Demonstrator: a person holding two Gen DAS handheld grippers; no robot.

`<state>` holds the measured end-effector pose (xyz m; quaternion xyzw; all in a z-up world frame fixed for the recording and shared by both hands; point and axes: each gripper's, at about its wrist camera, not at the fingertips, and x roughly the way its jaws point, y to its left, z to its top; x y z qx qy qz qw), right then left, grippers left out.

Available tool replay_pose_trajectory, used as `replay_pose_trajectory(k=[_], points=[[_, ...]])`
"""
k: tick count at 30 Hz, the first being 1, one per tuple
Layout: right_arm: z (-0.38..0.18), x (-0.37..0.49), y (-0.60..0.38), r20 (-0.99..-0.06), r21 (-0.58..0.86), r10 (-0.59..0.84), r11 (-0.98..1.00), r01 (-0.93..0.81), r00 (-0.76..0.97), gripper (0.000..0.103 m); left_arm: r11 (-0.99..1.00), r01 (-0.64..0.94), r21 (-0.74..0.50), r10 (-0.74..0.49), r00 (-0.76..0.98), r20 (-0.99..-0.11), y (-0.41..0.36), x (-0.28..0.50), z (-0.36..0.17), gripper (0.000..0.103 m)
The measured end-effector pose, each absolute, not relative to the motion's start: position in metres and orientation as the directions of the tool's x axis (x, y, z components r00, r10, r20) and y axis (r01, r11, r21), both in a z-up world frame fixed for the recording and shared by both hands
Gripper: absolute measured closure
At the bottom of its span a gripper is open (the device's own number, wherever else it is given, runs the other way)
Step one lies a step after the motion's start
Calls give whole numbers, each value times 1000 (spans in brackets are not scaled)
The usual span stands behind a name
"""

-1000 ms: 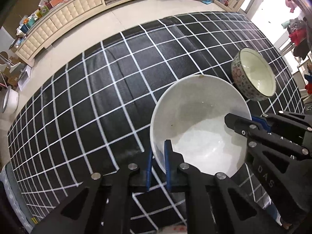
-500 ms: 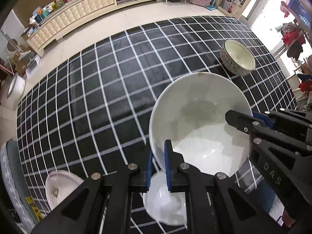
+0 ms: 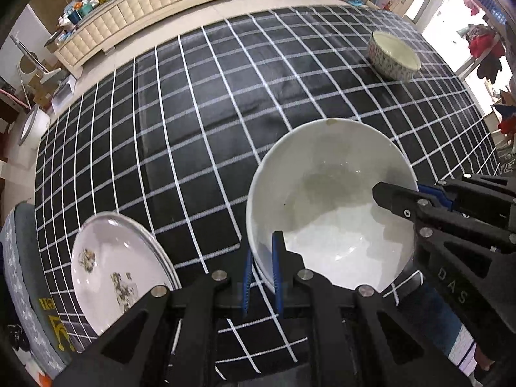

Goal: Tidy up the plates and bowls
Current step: 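Carry the second white bowl into the first white bowl and open both tools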

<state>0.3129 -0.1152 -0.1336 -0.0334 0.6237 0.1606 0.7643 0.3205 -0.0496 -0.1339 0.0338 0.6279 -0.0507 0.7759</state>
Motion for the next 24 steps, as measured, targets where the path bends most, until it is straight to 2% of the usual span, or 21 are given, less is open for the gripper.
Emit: replay_pose_trajectory(k=[6,22,24], points=[[-146,306,-117,-966,178,221,945,-275,134,92,993,120,-19,-41,185,-982,-50,315,-147,93],[-158,298,-109,-979,110,158,940,-322,126,92,992,123,-28,-46,150,-988,-56,304,-165,92],[-156,297,-108,-980,89,141,941,-326,140,92,992,125,-10,-30,153,-988,-55,303,-166,89]])
